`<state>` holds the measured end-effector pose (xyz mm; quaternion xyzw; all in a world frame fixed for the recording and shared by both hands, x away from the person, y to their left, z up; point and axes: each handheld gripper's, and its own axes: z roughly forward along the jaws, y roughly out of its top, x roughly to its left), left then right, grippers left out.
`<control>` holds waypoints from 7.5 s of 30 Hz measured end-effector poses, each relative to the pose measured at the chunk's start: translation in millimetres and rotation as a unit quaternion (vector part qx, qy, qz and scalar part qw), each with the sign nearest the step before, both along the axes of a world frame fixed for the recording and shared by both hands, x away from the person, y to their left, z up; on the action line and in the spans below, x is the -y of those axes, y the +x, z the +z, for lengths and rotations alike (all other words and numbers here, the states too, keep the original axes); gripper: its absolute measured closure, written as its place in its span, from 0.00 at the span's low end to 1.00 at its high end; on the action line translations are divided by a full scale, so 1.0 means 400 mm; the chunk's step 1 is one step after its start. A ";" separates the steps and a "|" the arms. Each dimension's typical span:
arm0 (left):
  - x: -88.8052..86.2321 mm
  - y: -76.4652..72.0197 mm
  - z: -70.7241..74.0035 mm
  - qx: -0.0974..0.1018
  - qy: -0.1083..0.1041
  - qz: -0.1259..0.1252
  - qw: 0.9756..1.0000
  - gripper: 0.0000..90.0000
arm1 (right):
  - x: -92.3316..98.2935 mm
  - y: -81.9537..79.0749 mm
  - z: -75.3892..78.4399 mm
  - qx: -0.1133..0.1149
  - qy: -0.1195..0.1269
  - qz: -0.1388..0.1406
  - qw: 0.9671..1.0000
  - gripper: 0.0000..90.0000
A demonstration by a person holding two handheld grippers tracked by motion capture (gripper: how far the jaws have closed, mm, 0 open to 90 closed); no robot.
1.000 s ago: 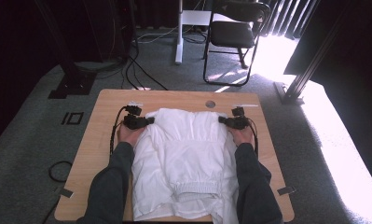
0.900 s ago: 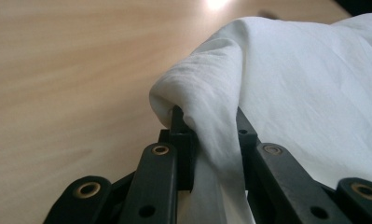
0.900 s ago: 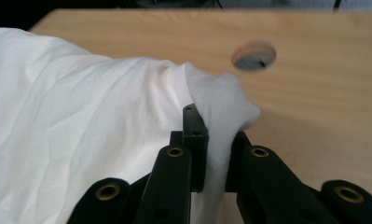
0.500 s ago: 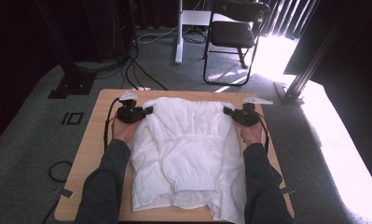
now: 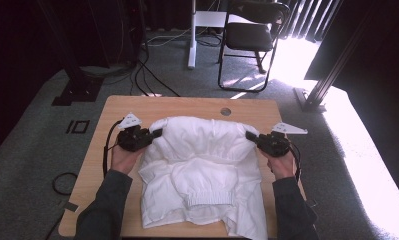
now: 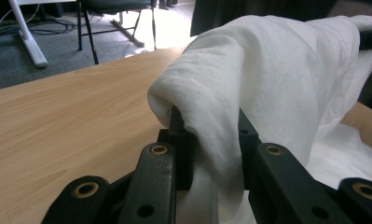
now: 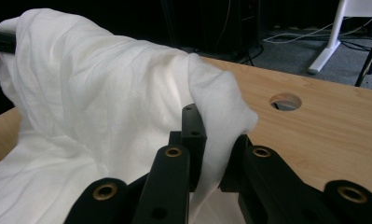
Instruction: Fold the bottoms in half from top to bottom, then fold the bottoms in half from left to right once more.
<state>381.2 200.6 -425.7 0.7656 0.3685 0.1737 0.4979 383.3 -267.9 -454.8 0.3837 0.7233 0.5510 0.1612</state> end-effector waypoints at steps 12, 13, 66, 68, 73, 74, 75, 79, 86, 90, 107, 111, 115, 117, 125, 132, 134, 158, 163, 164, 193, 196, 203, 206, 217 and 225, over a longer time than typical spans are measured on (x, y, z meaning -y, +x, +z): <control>-0.017 -0.179 -0.059 -0.012 0.002 -0.037 0.999 0.86 | 0.039 -0.162 -0.065 0.000 0.010 0.014 1.000 0.95; -0.017 -0.192 -0.066 -0.014 0.003 -0.040 0.999 0.86 | 0.041 -0.172 -0.068 -0.001 0.011 0.013 1.000 0.96; 0.091 -0.262 -0.286 -0.140 0.043 -0.060 0.987 0.58 | -0.128 -0.296 -0.242 -0.134 -0.098 -0.026 0.986 0.54; 0.098 -0.256 -0.291 -0.126 0.060 -0.056 0.989 0.58 | -0.134 -0.288 -0.247 -0.134 -0.101 -0.025 0.986 0.53; 0.092 -0.243 -0.294 -0.116 0.059 -0.042 0.991 0.59 | -0.142 -0.270 -0.252 -0.123 -0.105 -0.027 0.986 0.51; 0.088 -0.233 -0.296 -0.111 0.061 -0.035 0.991 0.59 | -0.146 -0.263 -0.252 -0.122 -0.106 -0.027 0.987 0.51; 0.088 -0.233 -0.296 -0.111 0.061 -0.035 0.991 0.59 | -0.149 -0.258 -0.252 -0.120 -0.108 -0.027 0.986 0.51; 0.082 -0.206 -0.294 -0.103 0.070 -0.018 0.992 0.59 | -0.163 -0.216 -0.251 -0.114 -0.116 -0.025 0.986 0.49; 0.062 -0.150 -0.294 -0.095 0.070 0.009 0.993 0.59 | -0.186 -0.147 -0.247 -0.113 -0.121 -0.028 0.986 0.47; 0.056 -0.134 -0.292 -0.097 0.072 0.021 0.993 0.59 | -0.197 -0.114 -0.246 -0.114 -0.119 -0.030 0.986 0.46; -0.049 -0.036 -0.180 -0.077 0.025 0.102 0.991 0.42 | -0.227 -0.058 -0.218 -0.116 -0.117 -0.074 0.984 0.34; -0.084 -0.044 -0.184 -0.108 0.007 0.122 0.987 0.34 | -0.230 -0.095 -0.156 -0.046 -0.137 -0.115 0.983 0.34; -0.077 -0.047 -0.218 -0.127 0.041 0.142 0.981 0.29 | -0.283 -0.135 -0.097 0.026 -0.162 -0.111 0.980 0.51; -0.072 -0.041 -0.240 -0.148 0.054 0.146 0.977 0.27 | -0.314 -0.145 -0.075 0.050 -0.150 -0.097 0.983 0.61; -0.082 -0.016 -0.282 -0.200 0.074 0.174 0.961 0.17 | -0.437 -0.100 -0.089 0.021 -0.126 -0.007 0.992 0.57; -0.077 -0.025 -0.283 -0.192 0.063 0.148 0.968 0.34 | -0.473 -0.070 -0.133 -0.012 -0.126 0.002 0.992 0.49; -0.075 -0.025 -0.285 -0.197 0.047 0.129 0.971 0.55 | -0.473 -0.065 -0.138 -0.021 -0.125 0.007 0.992 0.47; 0.035 -0.061 0.012 -0.034 -0.039 -0.029 0.998 0.95 | -0.539 -0.032 -0.235 -0.089 -0.121 0.029 0.988 0.72; 0.095 -0.056 0.023 -0.019 -0.005 -0.038 0.999 0.95 | -0.536 -0.038 -0.197 -0.103 -0.100 0.039 0.989 0.51; 0.098 -0.056 0.025 -0.016 -0.001 -0.037 0.999 0.95 | -0.517 -0.049 -0.177 -0.096 -0.089 0.036 0.991 0.50; 0.459 0.001 -0.165 -0.063 0.055 -0.159 0.984 0.90 | -0.125 -0.066 -0.147 -0.095 0.009 -0.091 0.991 0.46; 0.463 0.000 -0.183 -0.066 0.052 -0.161 0.983 0.83 | -0.092 -0.070 -0.112 -0.077 0.038 -0.090 0.992 0.44; 0.467 -0.011 -0.182 -0.058 0.056 -0.169 0.982 0.73 | -0.147 -0.063 -0.049 -0.042 0.046 -0.038 0.997 0.40; 0.467 -0.017 -0.182 -0.053 0.058 -0.171 0.982 0.70 | -0.180 -0.041 -0.046 -0.049 0.044 -0.020 0.998 0.46; 0.391 -0.089 -0.097 -0.013 0.030 -0.173 0.984 0.62 | -0.226 0.021 -0.107 -0.103 -0.031 -0.015 0.994 0.89; 0.215 -0.065 -0.018 0.048 0.045 -0.028 0.997 0.66 | -0.206 0.038 -0.165 -0.133 -0.033 -0.039 0.990 0.88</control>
